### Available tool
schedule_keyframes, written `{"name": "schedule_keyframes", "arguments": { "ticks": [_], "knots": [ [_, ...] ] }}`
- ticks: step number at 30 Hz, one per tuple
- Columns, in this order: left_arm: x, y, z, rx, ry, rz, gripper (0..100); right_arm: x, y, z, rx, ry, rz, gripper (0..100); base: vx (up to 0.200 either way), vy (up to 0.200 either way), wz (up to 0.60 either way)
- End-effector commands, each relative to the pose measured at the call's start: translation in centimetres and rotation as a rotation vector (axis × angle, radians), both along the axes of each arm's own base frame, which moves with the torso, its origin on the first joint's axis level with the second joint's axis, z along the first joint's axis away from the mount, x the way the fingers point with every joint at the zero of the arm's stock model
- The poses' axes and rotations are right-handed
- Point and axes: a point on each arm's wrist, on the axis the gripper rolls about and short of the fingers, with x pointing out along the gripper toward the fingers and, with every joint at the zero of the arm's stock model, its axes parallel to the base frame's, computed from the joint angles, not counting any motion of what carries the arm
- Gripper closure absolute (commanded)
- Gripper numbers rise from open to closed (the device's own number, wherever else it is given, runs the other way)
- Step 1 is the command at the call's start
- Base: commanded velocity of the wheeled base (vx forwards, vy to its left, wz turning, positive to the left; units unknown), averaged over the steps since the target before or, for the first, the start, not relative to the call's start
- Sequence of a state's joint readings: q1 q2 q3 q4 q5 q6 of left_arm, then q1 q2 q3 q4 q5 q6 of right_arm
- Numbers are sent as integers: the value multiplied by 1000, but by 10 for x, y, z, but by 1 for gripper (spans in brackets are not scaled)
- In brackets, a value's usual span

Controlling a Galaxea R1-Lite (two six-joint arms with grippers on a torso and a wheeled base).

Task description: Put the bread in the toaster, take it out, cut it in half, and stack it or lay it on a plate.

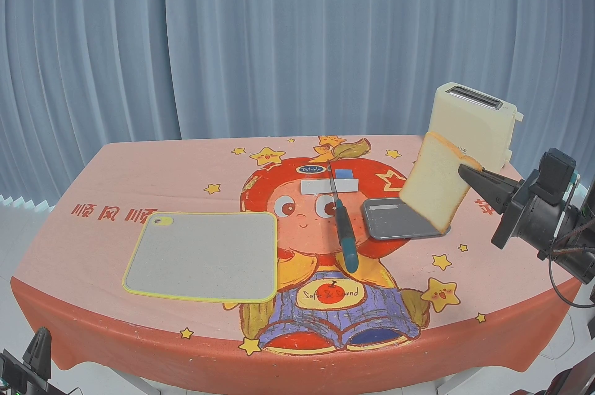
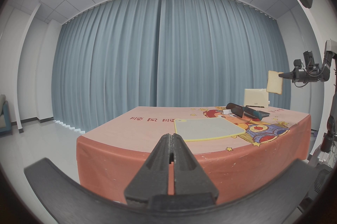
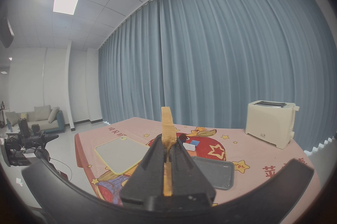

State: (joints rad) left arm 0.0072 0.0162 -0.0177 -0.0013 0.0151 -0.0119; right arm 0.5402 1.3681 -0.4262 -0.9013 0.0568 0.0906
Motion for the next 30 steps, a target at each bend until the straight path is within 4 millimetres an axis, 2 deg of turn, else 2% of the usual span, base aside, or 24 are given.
{"name": "schedule_keyframes", "arguments": {
  "ticks": [1, 6, 18, 30],
  "knots": [
    [0, 0, -5, 0, 1, 1, 100, 0, 1, -1, -1, 2, 4, 100, 0, 0, 0],
    [0, 0, -5, -2, 1, 1, 100, -1, 2, -1, -2, 3, 9, 100, 0, 0, 0],
    [0, 0, -5, -2, 1, 1, 100, -1, 2, -2, -4, 7, 14, 100, -200, 0, 0],
    [0, 0, -5, 0, 1, 1, 100, -4, 7, -3, -5, 11, 41, 100, 0, 0, 0]
  ]
}}
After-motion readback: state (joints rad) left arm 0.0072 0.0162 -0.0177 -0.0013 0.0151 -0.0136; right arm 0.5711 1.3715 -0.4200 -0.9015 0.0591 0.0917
